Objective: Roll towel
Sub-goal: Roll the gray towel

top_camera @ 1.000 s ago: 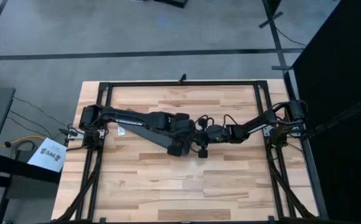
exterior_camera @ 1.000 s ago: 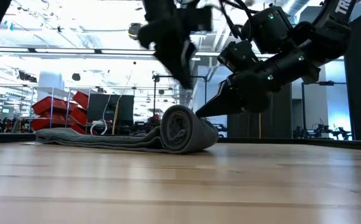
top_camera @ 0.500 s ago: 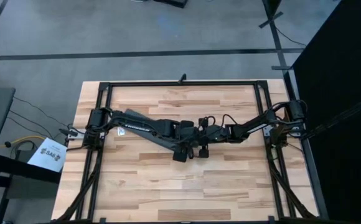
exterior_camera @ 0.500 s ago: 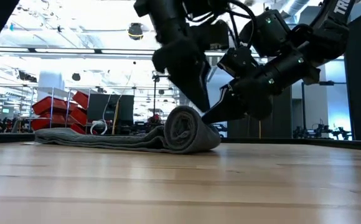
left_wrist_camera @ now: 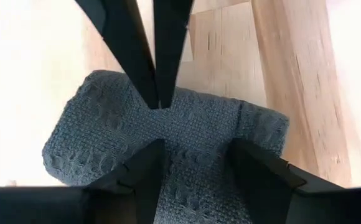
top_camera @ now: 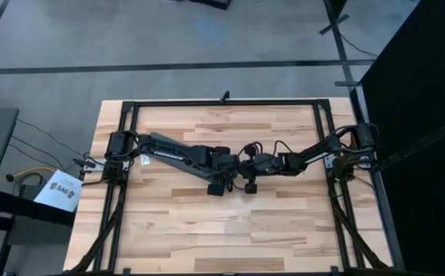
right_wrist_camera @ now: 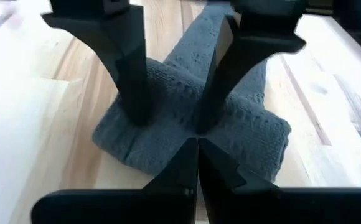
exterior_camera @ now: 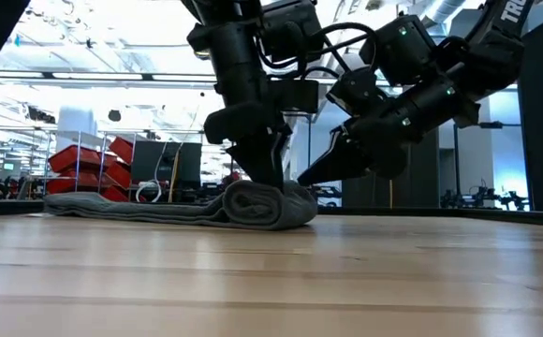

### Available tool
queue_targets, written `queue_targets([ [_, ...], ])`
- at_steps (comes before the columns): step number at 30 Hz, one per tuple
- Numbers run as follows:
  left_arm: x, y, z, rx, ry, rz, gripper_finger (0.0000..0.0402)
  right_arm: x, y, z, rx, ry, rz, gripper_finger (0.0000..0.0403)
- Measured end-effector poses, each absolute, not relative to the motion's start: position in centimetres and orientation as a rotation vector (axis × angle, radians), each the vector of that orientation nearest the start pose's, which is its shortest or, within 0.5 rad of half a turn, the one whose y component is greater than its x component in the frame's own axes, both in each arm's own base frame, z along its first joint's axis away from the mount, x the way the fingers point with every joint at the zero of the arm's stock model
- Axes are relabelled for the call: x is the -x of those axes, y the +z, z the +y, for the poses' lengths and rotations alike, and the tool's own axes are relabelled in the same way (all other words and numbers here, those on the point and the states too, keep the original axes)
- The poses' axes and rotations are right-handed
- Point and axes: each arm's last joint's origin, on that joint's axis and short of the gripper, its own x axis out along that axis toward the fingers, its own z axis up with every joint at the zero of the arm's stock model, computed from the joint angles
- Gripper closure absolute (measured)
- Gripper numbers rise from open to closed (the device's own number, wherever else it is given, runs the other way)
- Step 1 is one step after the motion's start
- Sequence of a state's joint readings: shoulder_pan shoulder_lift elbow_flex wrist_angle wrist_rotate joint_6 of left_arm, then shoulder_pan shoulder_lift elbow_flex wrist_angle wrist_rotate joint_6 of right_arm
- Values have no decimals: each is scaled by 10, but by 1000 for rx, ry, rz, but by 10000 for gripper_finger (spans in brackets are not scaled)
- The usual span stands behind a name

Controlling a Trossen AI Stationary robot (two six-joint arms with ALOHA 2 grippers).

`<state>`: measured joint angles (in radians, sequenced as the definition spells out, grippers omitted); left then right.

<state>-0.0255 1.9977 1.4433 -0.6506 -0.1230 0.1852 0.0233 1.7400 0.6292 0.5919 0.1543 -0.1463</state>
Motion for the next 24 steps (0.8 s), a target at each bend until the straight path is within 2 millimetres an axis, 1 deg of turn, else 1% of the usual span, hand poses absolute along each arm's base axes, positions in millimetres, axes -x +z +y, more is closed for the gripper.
queue_targets([
  [3, -403, 172, -5, -246, -21, 1203, 228, -309, 121, 1, 184, -97, 540, 403],
  [7, -397, 153, -5, -212, -3, 1141, 229, -306, 120, 0, 174, -104, 505, 403],
  [11, -392, 136, -7, -166, 24, 1073, 229, -308, 124, -10, 160, -140, 464, 403],
  [13, -391, 128, -10, -149, 32, 1006, 229, -309, 124, -15, 152, -142, 454, 403],
  [15, -390, 121, -14, -138, 32, 937, 229, -316, 121, -20, 136, -110, 453, 403],
  [17, -387, 115, -17, -123, 38, 903, 229, -325, 111, -22, 129, -85, 483, 403],
  [19, -383, 111, -17, -98, 51, 887, 229, -334, 102, -25, 131, -87, 504, 403],
  [21, -381, 108, -18, -86, 65, 887, 229, -341, 98, -29, 118, -93, 505, 403],
  [24, -380, 107, -21, -90, 65, 887, 229, -344, 94, -32, 116, -100, 512, 403],
])
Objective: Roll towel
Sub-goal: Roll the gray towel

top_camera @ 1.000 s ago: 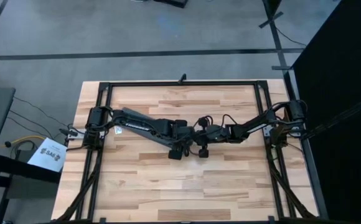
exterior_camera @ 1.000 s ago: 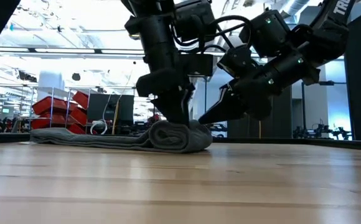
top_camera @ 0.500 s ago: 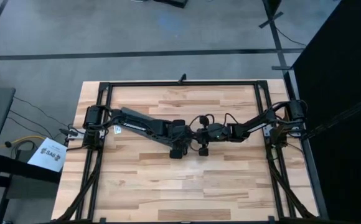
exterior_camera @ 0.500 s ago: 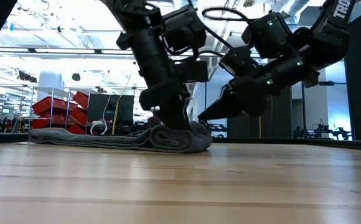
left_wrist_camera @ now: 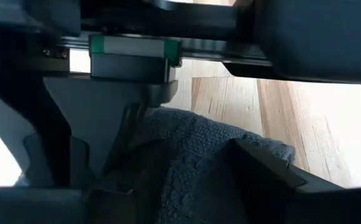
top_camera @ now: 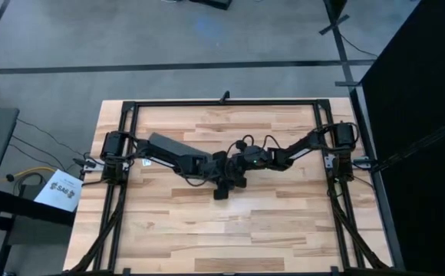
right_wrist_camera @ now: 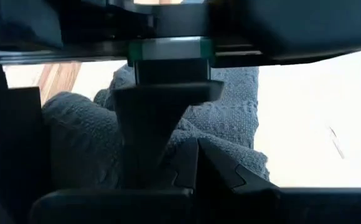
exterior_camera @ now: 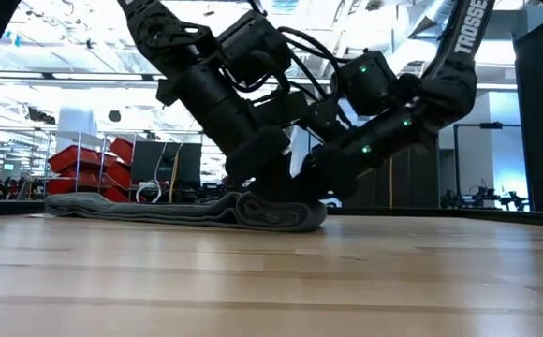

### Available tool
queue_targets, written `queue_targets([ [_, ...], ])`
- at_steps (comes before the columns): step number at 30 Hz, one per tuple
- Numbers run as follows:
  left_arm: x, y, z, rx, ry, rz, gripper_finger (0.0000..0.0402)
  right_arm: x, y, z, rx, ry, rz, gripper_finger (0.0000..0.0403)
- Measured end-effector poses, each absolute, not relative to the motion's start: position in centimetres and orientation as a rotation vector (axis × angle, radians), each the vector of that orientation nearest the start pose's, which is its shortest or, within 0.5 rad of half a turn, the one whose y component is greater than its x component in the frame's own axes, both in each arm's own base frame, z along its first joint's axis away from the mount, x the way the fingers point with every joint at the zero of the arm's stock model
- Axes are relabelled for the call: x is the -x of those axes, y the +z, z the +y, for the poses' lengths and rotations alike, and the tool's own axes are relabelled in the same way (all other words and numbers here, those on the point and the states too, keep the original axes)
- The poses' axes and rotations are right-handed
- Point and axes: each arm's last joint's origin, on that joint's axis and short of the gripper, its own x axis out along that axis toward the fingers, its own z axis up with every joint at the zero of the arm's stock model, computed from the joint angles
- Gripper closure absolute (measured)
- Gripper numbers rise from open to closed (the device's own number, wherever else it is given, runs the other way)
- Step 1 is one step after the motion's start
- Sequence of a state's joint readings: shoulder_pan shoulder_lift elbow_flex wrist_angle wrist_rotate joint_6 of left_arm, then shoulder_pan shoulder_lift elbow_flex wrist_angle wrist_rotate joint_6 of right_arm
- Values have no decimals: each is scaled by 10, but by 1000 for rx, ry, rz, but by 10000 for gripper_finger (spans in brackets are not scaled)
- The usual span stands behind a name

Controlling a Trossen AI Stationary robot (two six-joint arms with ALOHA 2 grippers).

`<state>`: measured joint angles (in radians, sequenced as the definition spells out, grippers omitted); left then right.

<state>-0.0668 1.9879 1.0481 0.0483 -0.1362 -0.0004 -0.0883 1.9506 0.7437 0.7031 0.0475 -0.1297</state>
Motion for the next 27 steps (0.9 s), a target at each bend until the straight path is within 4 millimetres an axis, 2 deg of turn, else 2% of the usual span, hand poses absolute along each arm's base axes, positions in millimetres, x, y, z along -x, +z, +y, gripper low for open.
queue_targets([
  [5, -377, 120, -25, -108, 52, 866, 229, -344, 93, -33, 112, -97, 533, 403],
  [14, -346, 178, -28, -195, 130, 905, 229, -343, 92, -35, 107, -113, 543, 403],
  [18, -341, 172, -27, -202, 159, 921, 229, -343, 92, -35, 107, -116, 544, 403],
  [27, -326, 135, -21, -114, 213, 864, 229, -341, 94, -36, 117, -115, 552, 403],
])
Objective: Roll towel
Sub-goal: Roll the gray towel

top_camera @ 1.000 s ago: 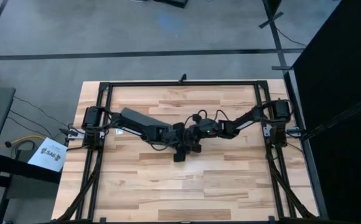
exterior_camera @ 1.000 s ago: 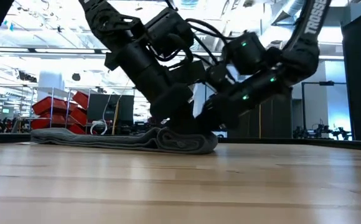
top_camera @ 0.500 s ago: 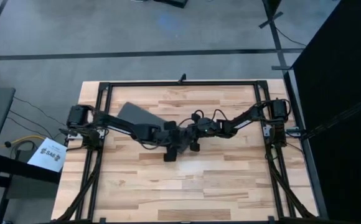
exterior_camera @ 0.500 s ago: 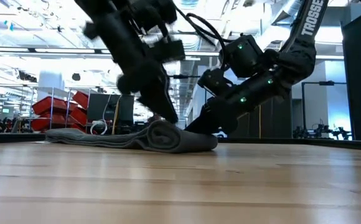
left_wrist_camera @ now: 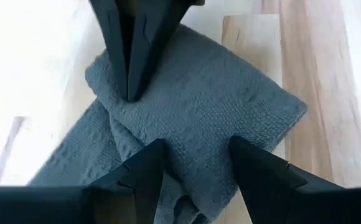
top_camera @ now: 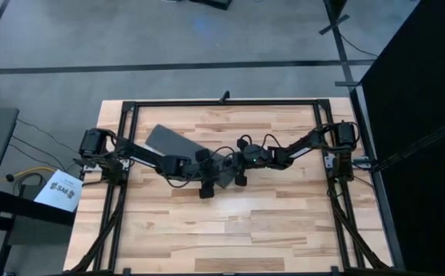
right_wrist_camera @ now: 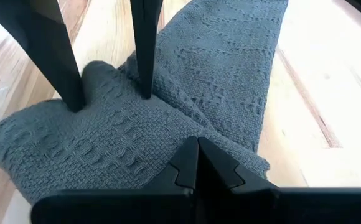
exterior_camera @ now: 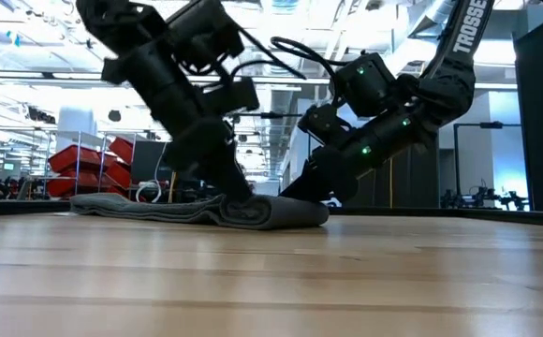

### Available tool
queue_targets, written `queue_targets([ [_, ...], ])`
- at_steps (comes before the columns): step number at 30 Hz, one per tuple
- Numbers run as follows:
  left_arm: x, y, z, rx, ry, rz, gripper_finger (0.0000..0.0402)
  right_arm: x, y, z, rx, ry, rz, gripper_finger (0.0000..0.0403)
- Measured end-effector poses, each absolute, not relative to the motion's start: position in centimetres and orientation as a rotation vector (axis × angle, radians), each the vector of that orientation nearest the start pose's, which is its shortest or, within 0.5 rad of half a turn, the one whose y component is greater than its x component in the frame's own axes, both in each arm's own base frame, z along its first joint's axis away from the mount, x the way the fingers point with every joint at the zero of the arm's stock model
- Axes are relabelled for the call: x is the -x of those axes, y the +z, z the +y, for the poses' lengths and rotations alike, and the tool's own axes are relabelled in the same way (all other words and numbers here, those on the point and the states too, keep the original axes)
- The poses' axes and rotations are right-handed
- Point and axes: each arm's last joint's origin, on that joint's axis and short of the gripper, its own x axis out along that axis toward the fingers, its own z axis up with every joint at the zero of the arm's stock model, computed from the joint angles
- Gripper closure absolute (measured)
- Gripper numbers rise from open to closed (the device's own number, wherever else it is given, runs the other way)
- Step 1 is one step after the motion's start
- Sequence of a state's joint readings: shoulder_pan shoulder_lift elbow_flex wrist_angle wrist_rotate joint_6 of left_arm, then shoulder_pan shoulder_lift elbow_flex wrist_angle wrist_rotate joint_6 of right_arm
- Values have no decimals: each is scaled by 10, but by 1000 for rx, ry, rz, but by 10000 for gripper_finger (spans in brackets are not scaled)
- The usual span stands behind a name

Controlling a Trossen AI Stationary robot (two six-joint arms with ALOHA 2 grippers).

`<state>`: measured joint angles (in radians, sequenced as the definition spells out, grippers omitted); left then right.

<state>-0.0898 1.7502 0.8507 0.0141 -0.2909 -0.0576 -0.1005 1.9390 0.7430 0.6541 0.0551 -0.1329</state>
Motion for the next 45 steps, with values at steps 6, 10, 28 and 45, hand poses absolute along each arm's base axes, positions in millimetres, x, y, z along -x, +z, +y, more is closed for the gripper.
queue_targets([
  [6, -322, 127, -24, -50, 217, 793, 229, -340, 104, -36, 120, -118, 529, 403],
  [10, -322, 126, -25, 0, 224, 751, 229, -340, 104, -33, 120, -109, 537, 403],
  [28, -391, 101, -46, 184, 233, 603, 228, -262, 145, -3, 56, -124, 523, 403],
  [45, -419, 102, -60, 212, 239, 568, 228, -277, 84, 16, 56, -69, 556, 403],
])
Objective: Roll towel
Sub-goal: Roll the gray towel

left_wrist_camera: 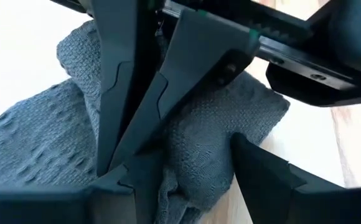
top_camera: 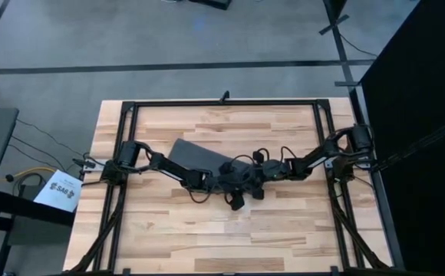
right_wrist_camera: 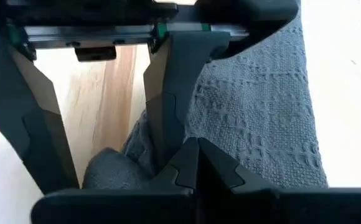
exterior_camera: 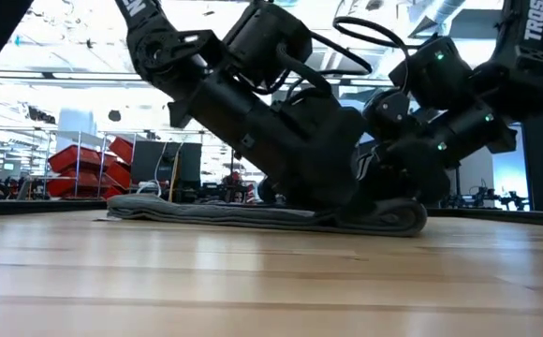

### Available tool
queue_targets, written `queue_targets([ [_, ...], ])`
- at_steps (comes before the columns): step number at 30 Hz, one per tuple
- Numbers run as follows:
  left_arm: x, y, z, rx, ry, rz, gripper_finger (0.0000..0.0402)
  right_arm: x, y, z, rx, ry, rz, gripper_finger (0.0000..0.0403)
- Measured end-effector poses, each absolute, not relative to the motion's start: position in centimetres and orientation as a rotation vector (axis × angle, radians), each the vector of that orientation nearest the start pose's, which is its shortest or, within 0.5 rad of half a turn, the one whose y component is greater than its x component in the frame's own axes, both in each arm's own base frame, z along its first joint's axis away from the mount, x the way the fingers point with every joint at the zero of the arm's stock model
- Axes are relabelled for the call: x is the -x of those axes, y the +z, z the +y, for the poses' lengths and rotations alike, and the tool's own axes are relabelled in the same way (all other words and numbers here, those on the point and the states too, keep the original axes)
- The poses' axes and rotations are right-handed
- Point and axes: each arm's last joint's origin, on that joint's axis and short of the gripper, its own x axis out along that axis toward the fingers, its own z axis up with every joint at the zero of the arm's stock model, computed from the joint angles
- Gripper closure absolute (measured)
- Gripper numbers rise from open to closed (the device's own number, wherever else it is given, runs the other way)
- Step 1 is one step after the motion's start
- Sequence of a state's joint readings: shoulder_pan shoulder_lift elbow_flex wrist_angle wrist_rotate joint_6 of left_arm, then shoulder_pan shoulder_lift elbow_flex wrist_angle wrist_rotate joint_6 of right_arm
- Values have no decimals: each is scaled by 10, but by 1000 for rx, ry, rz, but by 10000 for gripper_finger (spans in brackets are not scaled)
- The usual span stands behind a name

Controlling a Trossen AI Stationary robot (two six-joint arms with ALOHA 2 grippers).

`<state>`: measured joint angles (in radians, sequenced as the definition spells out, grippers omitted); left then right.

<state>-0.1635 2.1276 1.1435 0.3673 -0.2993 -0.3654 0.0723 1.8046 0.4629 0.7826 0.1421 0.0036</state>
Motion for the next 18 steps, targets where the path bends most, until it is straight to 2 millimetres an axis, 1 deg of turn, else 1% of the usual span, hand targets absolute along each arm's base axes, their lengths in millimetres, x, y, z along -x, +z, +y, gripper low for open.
queue_targets([
  [2, -415, 109, -60, 202, 244, 597, 228, -277, 83, 15, 55, -71, 563, 403],
  [6, -404, 133, -58, 148, 271, 661, 228, -276, 82, 12, 54, -75, 572, 403],
  [9, -395, 153, -55, 77, 347, 661, 228, -276, 82, 10, 53, -77, 575, 403],
  [11, -392, 159, -51, 42, 385, 654, 228, -276, 82, 11, 55, -75, 579, 403],
  [14, -392, 155, -43, 35, 374, 661, 228, -276, 81, 13, 63, -72, 580, 403],
  [16, -396, 147, -40, 54, 351, 660, 228, -275, 81, 15, 67, -67, 581, 403],
  [18, -398, 135, -39, 46, 336, 683, 228, -275, 81, 16, 72, -67, 581, 403],
])
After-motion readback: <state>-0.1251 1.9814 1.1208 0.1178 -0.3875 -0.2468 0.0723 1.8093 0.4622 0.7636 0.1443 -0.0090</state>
